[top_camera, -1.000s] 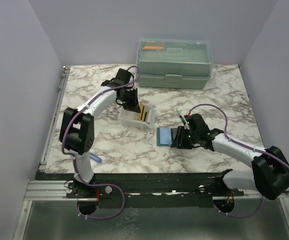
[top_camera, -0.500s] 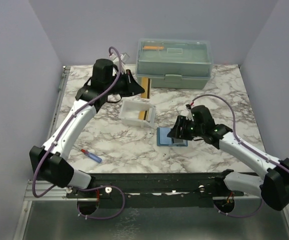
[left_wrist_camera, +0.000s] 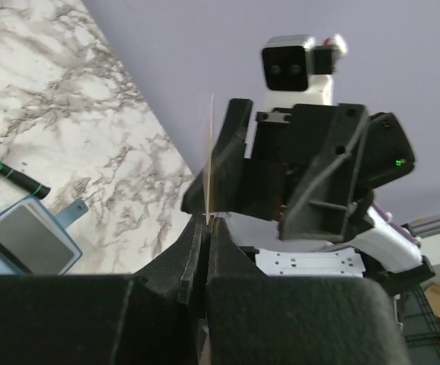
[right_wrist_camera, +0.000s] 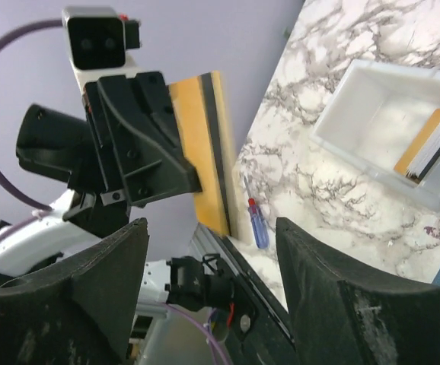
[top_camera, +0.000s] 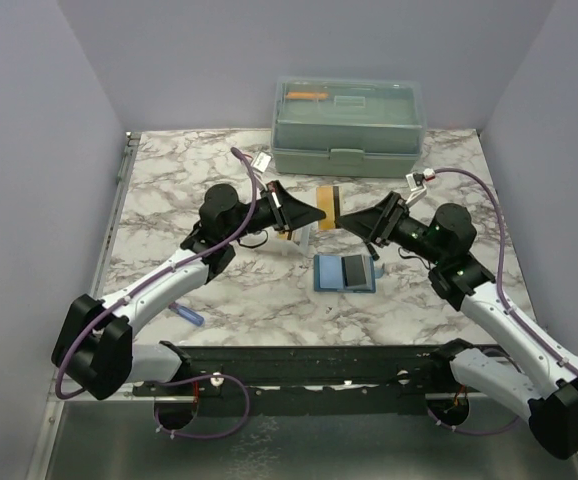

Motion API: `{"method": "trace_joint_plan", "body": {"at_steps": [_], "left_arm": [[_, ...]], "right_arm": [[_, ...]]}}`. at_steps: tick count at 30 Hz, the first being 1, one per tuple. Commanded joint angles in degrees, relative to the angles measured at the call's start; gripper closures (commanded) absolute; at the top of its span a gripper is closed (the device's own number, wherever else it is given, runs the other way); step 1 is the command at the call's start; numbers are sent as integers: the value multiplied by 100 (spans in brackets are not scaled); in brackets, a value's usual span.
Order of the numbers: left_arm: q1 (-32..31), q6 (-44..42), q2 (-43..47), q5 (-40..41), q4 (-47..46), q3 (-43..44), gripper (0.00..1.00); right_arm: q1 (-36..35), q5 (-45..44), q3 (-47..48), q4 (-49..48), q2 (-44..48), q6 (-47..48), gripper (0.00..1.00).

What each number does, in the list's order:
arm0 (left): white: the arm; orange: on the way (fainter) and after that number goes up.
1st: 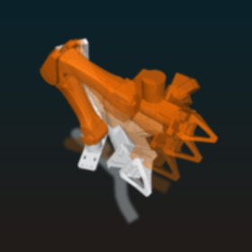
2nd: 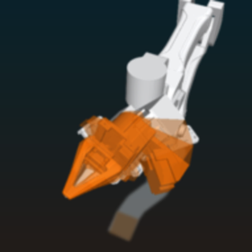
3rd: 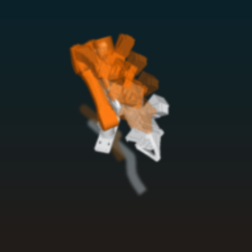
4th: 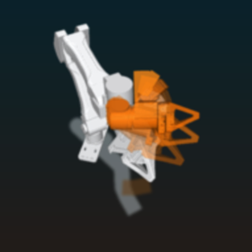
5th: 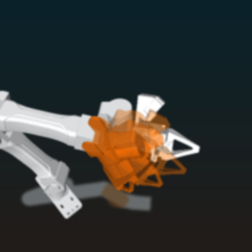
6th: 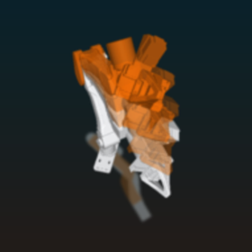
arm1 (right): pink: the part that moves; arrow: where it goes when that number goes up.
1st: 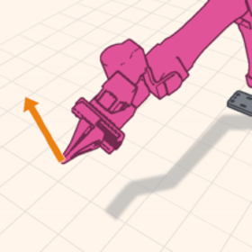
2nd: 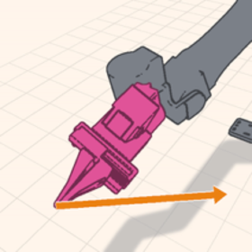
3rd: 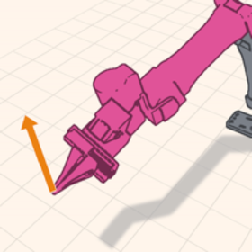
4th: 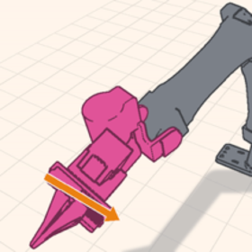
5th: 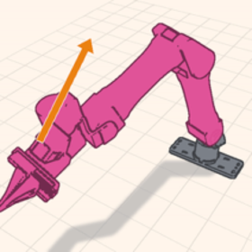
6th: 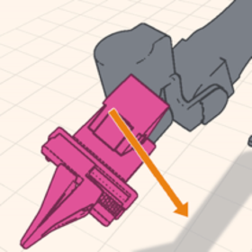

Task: Put the credit cards into the card holder
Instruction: Pick up the credit card from the storage box, then insert the credit card into the card holder.

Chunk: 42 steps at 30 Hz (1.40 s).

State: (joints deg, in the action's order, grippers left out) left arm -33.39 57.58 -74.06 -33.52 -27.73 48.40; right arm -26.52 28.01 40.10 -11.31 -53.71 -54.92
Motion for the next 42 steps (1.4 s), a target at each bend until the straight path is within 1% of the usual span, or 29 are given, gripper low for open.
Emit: {"method": "trace_joint_plan", "body": {"at_steps": [1,2,4,7,11,13,17,19,20,21,22,23,24,25,26,27,28,30,32,36,39,42], "left_arm": [[-34,456,182,75,-947,-189,100],[-48,517,177,78,-1005,-229,100],[-79,650,125,40,-1179,-285,100],[-97,765,67,0,-1314,-305,100],[-132,873,-63,-94,-1414,-300,100],[-162,922,-136,-127,-1489,-313,100],[-265,980,-303,-220,-1590,-331,100],[-290,987,-402,-289,-1596,-353,100],[-291,983,-443,-317,-1591,-376,100],[-273,980,-472,-306,-1442,-393,93],[-252,886,-496,-219,-817,-359,79],[-242,673,-527,-88,-52,-235,61],[-247,328,-591,81,857,-51,49],[-259,16,-712,215,1609,168,42],[-270,-264,-820,292,2114,337,38],[-296,-509,-926,347,2429,422,37],[-329,-603,-1021,363,2597,466,36],[-427,-691,-1249,318,2721,504,37],[-583,-727,-1501,307,2737,593,43],[-862,-831,-2075,428,2747,795,64],[-933,-903,-2542,382,2761,1003,74],[-968,-1080,-2941,401,2830,1240,81]], "right_arm": [[253,364,-327,-764,73,-516,30],[297,432,-379,-880,60,-597,31],[344,577,-502,-1170,35,-709,39],[443,699,-606,-1384,53,-773,41],[511,927,-717,-1798,58,-925,57],[556,1043,-831,-2102,38,-1101,62],[640,1161,-1125,-2739,-63,-1452,82],[707,1174,-1215,-2727,-58,-1459,98],[762,1205,-1261,-2637,-14,-1374,100],[847,1240,-1247,-2360,78,-1159,100],[935,1120,-1139,-1600,242,-756,100],[973,813,-947,-512,396,-132,100],[974,409,-724,588,472,474,100],[974,70,-563,1611,468,1043,100],[981,-175,-461,2289,428,1424,100],[982,-285,-433,2820,376,1706,100],[982,-287,-457,3131,334,1871,100],[985,-280,-495,3619,204,2034,100],[983,-178,-613,3643,139,2015,100],[982,36,-905,3196,-28,1736,100],[982,471,-1200,2640,-360,1633,100],[1000,382,-1474,2199,-599,1580,100]]}}
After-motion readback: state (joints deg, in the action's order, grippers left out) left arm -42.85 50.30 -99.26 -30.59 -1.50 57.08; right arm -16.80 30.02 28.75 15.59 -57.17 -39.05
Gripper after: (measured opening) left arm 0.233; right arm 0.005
